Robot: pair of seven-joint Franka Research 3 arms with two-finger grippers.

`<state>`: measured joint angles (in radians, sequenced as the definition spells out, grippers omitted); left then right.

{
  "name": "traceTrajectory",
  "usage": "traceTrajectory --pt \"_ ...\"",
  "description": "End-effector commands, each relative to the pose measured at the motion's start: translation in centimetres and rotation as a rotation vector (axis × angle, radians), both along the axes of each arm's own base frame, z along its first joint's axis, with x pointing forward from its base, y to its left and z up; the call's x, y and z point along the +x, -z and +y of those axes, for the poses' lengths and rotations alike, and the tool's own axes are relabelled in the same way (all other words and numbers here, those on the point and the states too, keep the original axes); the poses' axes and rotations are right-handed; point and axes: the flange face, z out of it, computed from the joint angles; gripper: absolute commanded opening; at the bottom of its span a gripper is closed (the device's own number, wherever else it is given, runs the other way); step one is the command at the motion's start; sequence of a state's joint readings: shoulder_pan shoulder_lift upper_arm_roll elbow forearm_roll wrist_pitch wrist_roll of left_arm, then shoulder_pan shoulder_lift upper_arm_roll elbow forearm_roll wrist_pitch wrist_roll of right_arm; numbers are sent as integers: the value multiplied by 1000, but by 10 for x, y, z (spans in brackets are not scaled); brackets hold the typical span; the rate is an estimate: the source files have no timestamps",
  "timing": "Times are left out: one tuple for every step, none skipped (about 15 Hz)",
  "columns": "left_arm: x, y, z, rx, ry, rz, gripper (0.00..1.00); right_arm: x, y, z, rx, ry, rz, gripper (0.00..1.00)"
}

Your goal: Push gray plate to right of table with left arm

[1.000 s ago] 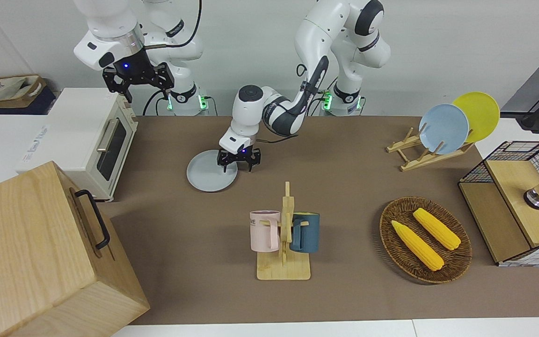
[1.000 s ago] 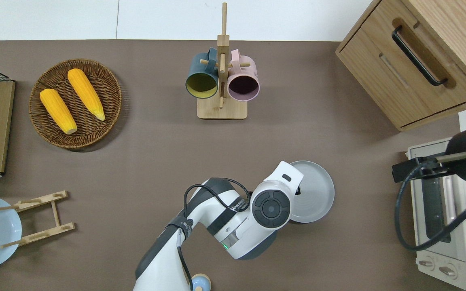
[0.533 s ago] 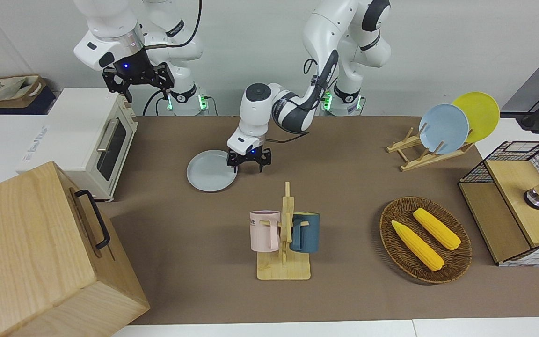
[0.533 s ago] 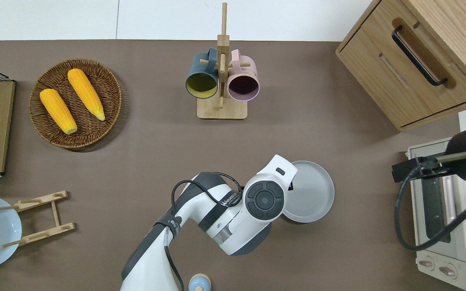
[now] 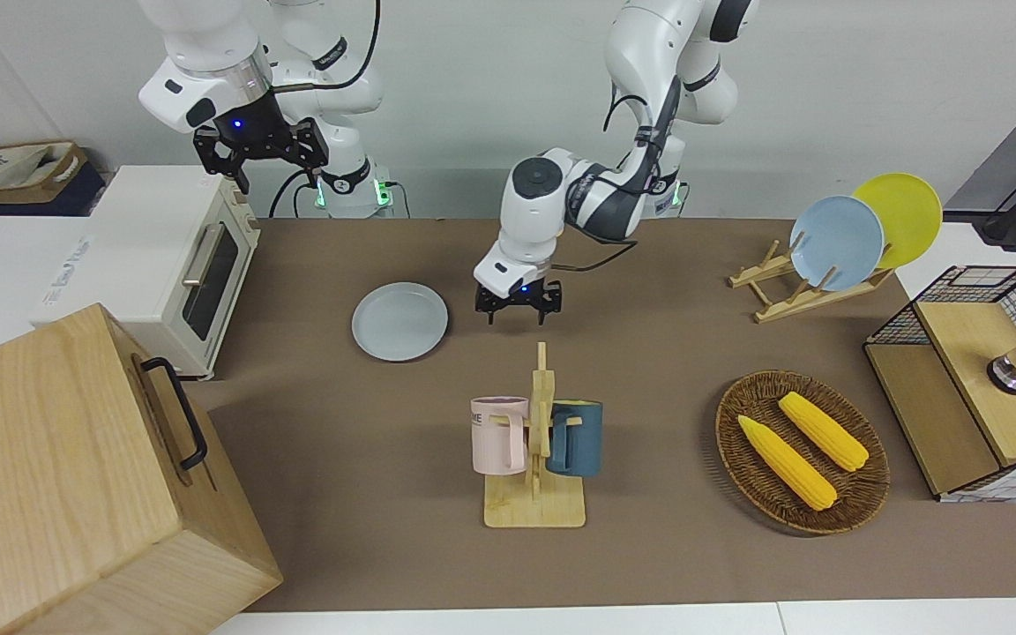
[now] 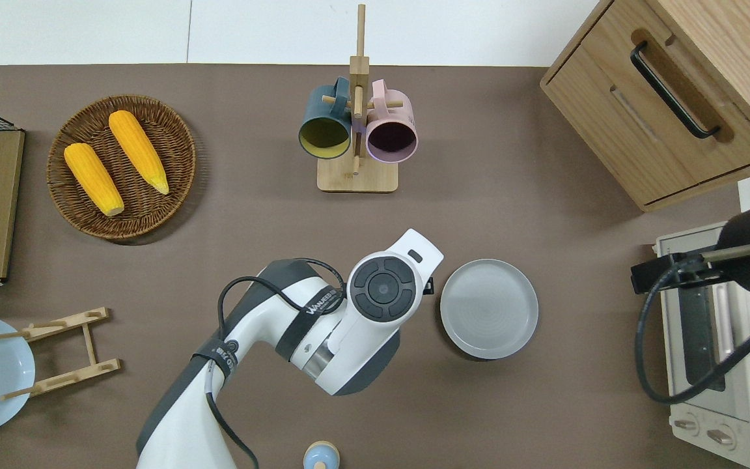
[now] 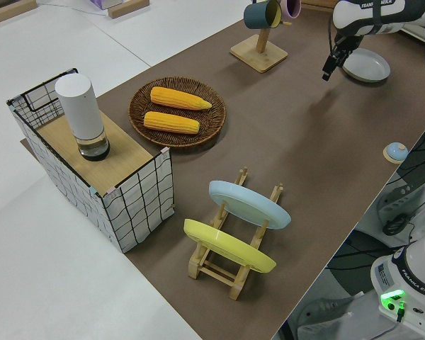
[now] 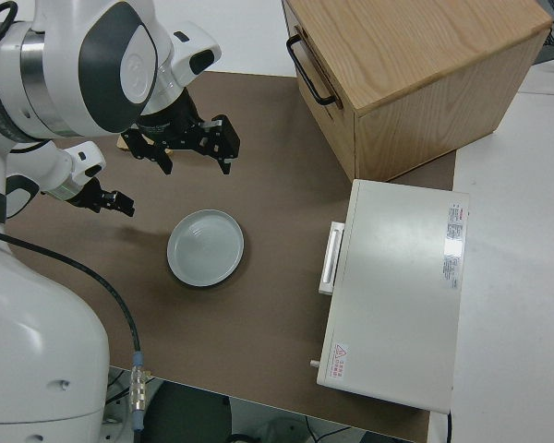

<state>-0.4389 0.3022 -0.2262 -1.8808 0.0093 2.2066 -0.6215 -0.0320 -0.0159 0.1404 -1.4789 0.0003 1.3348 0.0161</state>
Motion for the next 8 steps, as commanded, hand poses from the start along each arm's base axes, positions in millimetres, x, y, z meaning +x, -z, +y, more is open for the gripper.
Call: traceTrajectory --pt "4 -29 49 -3 63 47 993 -3 -4 -1 1 15 4 983" --pt "8 -35 63 2 63 54 993 -3 -4 -1 2 14 4 983" --pt "11 -40 75 7 74 66 993 -3 -4 -2 2 15 4 983" --pt "15 -48 89 2 83 71 993 -3 -4 -1 2 14 4 983" --pt "17 -55 100 -3 97 79 993 -3 -4 -2 2 15 4 983" --pt "20 -58 112 -1 111 91 993 -3 -4 -1 2 14 4 983" --pt "24 -64 126 -1 120 95 993 -3 -4 -1 1 15 4 983" --pt "26 -69 137 0 125 99 993 -3 -4 -1 2 14 4 983"
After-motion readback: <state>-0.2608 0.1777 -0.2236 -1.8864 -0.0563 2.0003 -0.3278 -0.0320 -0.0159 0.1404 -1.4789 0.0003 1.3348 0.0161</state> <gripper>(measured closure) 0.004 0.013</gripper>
